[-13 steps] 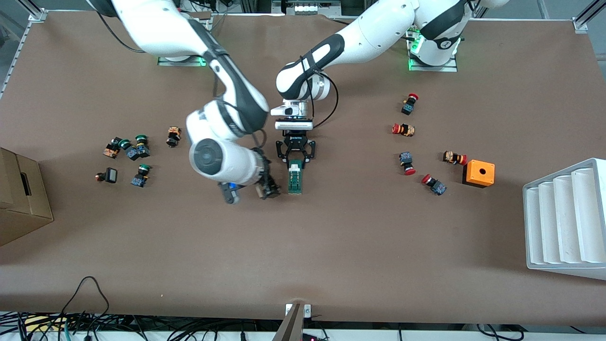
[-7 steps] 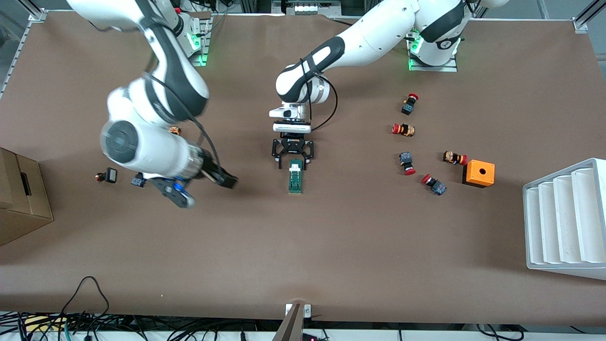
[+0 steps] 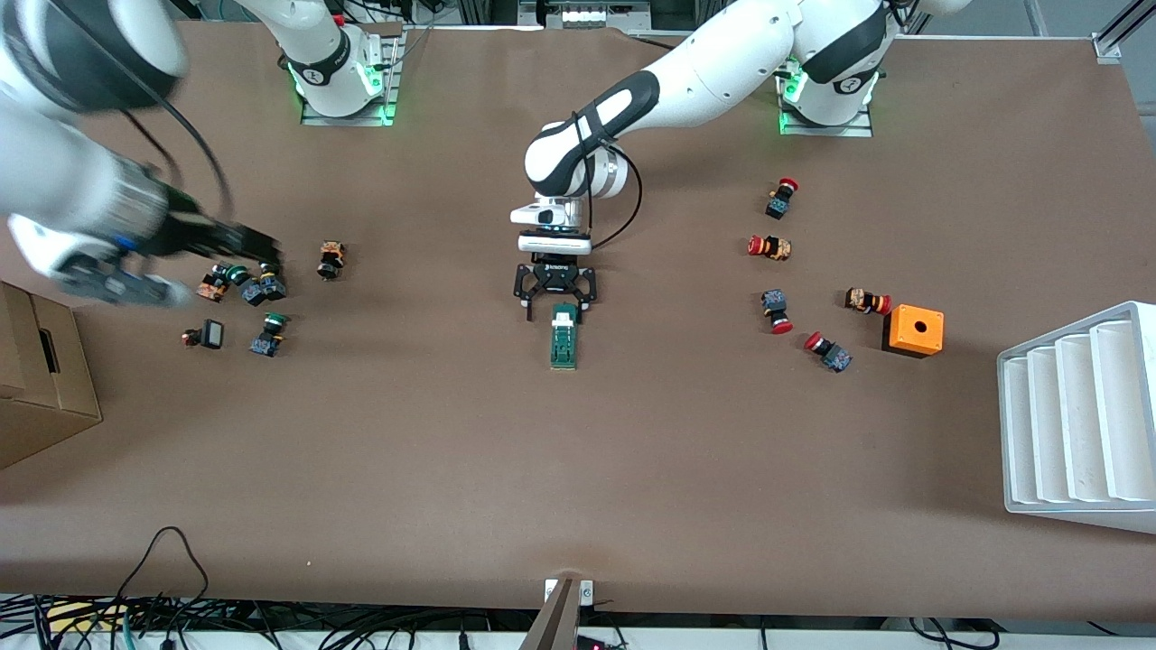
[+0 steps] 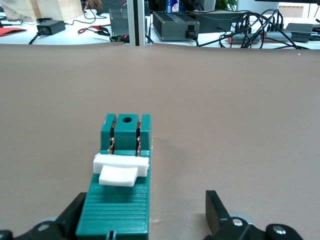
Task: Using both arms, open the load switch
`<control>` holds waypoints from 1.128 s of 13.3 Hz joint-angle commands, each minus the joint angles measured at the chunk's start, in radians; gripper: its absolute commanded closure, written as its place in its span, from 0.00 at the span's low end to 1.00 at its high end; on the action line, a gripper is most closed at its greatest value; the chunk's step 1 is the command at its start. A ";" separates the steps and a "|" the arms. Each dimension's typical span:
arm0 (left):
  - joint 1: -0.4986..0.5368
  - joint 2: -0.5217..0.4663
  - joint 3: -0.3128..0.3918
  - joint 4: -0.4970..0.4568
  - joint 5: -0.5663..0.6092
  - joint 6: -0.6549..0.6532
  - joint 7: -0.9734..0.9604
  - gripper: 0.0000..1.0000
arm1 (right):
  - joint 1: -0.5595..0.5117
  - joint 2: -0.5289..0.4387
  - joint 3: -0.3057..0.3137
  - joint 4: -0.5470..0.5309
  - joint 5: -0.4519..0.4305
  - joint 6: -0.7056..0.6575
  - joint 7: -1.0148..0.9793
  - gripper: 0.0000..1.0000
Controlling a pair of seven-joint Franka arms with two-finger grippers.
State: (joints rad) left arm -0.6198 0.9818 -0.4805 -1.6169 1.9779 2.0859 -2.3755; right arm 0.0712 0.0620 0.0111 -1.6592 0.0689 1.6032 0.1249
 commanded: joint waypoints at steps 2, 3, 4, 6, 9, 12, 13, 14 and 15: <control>0.055 -0.032 -0.050 -0.029 0.018 0.016 0.044 0.00 | -0.050 -0.148 0.015 -0.149 -0.081 0.018 -0.181 0.01; 0.066 -0.046 -0.050 -0.044 0.018 0.016 0.051 0.00 | -0.050 -0.143 -0.002 -0.140 -0.087 0.023 -0.218 0.01; 0.080 -0.055 -0.056 -0.063 0.018 0.016 0.062 0.00 | -0.050 -0.139 -0.006 -0.134 -0.090 0.035 -0.238 0.01; 0.116 -0.075 -0.078 -0.093 0.018 0.016 0.093 0.00 | -0.047 -0.110 -0.005 -0.116 -0.122 0.066 -0.240 0.01; 0.161 -0.110 -0.116 -0.130 0.018 0.020 0.119 0.00 | -0.044 -0.027 -0.002 -0.035 -0.136 0.087 -0.231 0.01; 0.209 -0.138 -0.177 -0.141 -0.031 0.020 0.162 0.00 | -0.048 -0.024 -0.006 -0.010 -0.130 0.086 -0.243 0.01; 0.219 -0.158 -0.196 -0.141 -0.080 0.020 0.197 0.00 | -0.045 -0.025 -0.003 0.008 -0.139 0.080 -0.235 0.01; 0.230 -0.181 -0.216 -0.141 -0.141 0.022 0.237 0.00 | -0.044 -0.031 -0.002 0.027 -0.141 0.064 -0.234 0.01; 0.239 -0.213 -0.224 -0.140 -0.215 0.032 0.293 0.00 | -0.047 -0.030 -0.006 0.041 -0.132 0.060 -0.234 0.01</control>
State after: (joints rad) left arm -0.4139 0.8572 -0.6783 -1.7119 1.8661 2.0978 -2.1684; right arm 0.0287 0.0330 0.0037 -1.6646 -0.0523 1.6944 -0.0950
